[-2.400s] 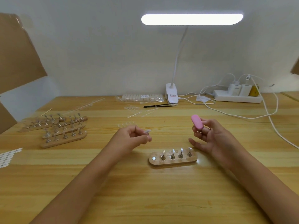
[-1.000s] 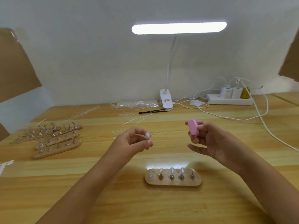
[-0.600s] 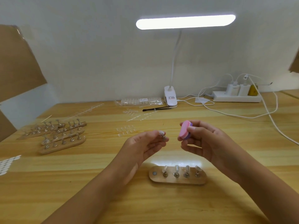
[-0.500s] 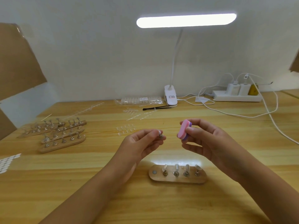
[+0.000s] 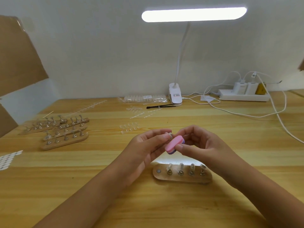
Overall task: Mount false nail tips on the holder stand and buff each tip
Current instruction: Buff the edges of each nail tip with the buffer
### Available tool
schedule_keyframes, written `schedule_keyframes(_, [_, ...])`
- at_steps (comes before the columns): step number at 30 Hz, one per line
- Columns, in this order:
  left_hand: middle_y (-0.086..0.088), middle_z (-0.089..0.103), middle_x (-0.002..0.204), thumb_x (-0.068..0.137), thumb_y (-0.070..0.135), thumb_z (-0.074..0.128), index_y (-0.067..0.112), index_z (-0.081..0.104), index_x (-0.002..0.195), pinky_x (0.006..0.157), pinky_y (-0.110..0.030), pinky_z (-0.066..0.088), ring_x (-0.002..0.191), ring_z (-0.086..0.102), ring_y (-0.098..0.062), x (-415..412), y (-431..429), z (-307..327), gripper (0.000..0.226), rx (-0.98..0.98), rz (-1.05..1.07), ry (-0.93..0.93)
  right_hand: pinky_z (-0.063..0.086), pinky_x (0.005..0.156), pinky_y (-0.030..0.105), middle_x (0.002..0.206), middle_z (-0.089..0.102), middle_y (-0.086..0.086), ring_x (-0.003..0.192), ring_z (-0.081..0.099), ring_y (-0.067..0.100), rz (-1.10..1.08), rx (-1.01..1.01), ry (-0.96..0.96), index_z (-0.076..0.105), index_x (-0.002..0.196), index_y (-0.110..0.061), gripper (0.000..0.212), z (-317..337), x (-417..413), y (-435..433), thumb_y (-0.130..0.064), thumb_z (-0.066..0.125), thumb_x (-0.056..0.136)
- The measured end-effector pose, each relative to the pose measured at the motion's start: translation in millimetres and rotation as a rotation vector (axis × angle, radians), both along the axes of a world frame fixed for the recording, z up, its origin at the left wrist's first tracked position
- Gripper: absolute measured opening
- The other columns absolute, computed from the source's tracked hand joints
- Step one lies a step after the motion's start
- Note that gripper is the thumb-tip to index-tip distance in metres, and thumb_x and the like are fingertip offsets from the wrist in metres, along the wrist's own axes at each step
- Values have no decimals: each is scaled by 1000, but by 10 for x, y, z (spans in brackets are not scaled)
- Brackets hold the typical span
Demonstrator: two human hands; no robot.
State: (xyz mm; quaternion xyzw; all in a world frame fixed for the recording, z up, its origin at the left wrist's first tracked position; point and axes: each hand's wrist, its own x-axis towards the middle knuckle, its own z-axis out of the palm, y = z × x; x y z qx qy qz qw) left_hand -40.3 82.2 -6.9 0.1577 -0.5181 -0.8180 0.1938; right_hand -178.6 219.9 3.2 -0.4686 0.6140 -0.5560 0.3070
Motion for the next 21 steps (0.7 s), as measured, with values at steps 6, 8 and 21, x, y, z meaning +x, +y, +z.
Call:
schedule_keyframes(6, [-10,75,106,69,24,84,11,74,106,76,-17,55,91,71,-11,3,7,-5,40,6,8,-15,55,77,19,91,74,-4,87,69,10,-85,-119,-33,67,102,-20,40,4,0,-6,-37,73,66])
schedule_keyframes(8, [-14,74,111,71,24,82,9,73,107,78,-18,55,97,72,-15,4,11,-7,40,2,-4,-13,56,78,21,91,73,-4,88,69,11,-44,-96,-3,67,102,-19,39,-16,26,-15,-35,74,67])
schedule_keyframes(21, [-11,76,105,77,25,77,13,79,97,74,-17,55,89,72,-11,-2,38,-1,23,-56,1,-44,56,75,26,90,72,-3,83,66,12,-49,-73,64,68,101,-17,39,-18,76,-16,-37,72,68])
